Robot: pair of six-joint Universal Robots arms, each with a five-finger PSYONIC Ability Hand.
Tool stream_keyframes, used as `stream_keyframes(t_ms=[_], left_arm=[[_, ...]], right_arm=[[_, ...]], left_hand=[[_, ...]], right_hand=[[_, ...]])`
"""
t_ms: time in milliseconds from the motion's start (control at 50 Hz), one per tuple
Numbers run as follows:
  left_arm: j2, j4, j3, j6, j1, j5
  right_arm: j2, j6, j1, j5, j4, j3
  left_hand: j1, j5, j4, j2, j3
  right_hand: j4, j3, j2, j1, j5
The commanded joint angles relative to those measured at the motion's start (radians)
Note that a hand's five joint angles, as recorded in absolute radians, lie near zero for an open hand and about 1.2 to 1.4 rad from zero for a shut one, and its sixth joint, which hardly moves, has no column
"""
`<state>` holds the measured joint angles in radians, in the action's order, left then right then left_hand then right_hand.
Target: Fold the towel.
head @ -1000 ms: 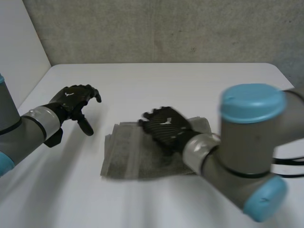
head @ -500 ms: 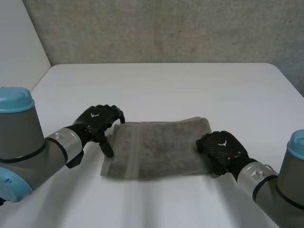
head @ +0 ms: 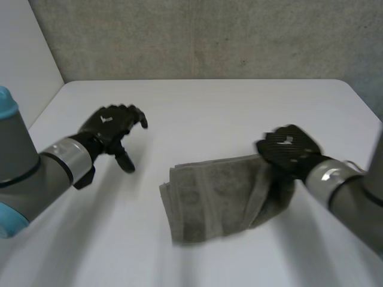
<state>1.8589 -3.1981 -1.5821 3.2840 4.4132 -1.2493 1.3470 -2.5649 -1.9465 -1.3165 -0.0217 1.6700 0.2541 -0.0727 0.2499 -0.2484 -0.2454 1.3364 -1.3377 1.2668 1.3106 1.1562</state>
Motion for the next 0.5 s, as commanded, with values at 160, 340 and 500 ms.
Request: stream_keyframes(t_ms=[160,340,500], left_arm=[[-0.043,-0.002,0.088,-0.153,0.017,-0.001],[-0.004,-0.002,0.119,-0.162,-0.041,-0.001],[0.072,0.000,0.195,-0.181,-0.166,-0.015]], right_arm=[[-0.278,-0.072,-0.424,-0.013,-0.075,-0.216],[-0.094,-0.257,-0.268,-0.020,-0.004,-0.112],[0.041,-0.334,-0.074,0.031,-0.017,-0.055]], left_hand=[[-0.014,0.007,-0.010,0.008,0.006],[-0.014,0.007,-0.010,0.008,0.006],[-0.011,0.004,-0.007,0.006,0.003]], right_hand=[[-0.596,0.598,-0.527,-0.571,-0.591],[-1.162,1.163,-1.092,-1.136,-1.156],[-1.162,1.163,-1.092,-1.136,-1.156]])
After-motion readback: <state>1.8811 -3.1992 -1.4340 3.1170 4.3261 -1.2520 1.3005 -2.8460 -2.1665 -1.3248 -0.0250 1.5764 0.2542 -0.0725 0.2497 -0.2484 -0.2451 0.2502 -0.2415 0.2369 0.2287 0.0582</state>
